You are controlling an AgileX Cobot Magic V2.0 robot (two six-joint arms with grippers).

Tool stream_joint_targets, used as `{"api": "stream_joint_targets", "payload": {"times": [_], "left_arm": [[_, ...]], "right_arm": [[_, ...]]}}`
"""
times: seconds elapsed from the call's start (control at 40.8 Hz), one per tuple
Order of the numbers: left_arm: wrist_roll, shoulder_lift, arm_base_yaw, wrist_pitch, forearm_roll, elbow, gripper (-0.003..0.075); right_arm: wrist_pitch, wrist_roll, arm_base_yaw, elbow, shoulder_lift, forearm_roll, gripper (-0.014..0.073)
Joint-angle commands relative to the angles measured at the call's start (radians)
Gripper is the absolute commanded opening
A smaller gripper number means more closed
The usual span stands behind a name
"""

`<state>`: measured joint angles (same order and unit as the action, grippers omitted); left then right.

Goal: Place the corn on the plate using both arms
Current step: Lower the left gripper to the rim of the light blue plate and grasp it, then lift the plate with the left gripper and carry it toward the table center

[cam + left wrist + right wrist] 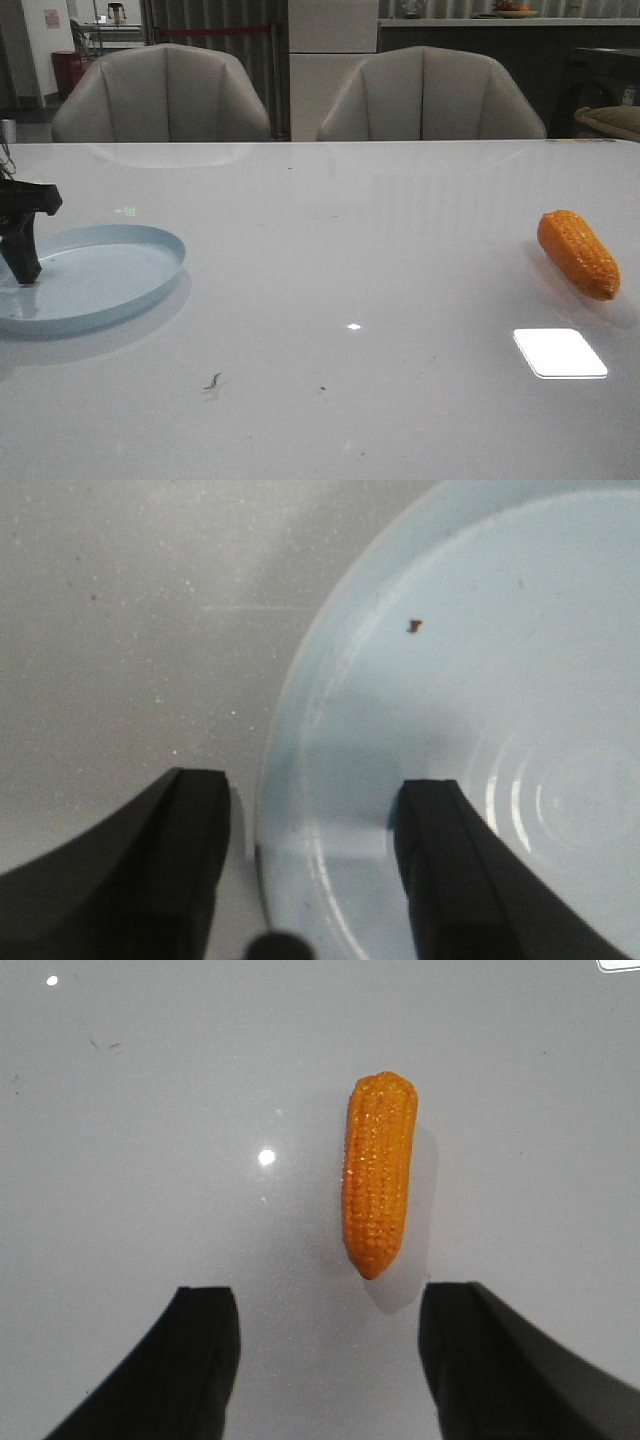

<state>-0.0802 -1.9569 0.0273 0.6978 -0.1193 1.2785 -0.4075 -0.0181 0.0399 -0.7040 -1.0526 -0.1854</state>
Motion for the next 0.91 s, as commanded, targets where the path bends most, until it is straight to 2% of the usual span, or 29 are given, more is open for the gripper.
{"api": "stream_joint_targets", "payload": {"times": [0.0,0.074,0.123,0.147,0.368,0.564,0.882], "left_arm": [[0.001,0.050,0.002,-0.030,-0.013,0.031,0.0286],[0.001,0.050,0.002,-0.031,-0.013,0.031,0.0161],[0.001,0.050,0.002,-0.031,-0.013,0.031,0.0097],[0.001,0.050,0.002,-0.031,-0.013,0.031,0.0090],[0.001,0.050,0.002,-0.039,-0.013,0.052,0.0102],[0.001,0.050,0.002,0.023,-0.074,0.187,0.0102],[0.001,0.050,0.032,0.111,-0.380,0.436,0.0102]], "right_arm": [[0.062,0.001,-0.005,-0.033,0.011,-0.008,0.0507],[0.062,0.001,-0.005,-0.033,0.011,-0.008,0.0507],[0.062,0.001,-0.005,-0.033,0.011,-0.008,0.0507],[0.062,0.001,-0.005,-0.033,0.011,-0.008,0.0507],[0.062,0.001,-0.005,-0.033,0.011,-0.008,0.0507],[0.062,0.001,-0.005,-0.033,0.011,-0.008,0.0507],[0.062,0.001,-0.005,-0.033,0.011,-0.008,0.0507]]}}
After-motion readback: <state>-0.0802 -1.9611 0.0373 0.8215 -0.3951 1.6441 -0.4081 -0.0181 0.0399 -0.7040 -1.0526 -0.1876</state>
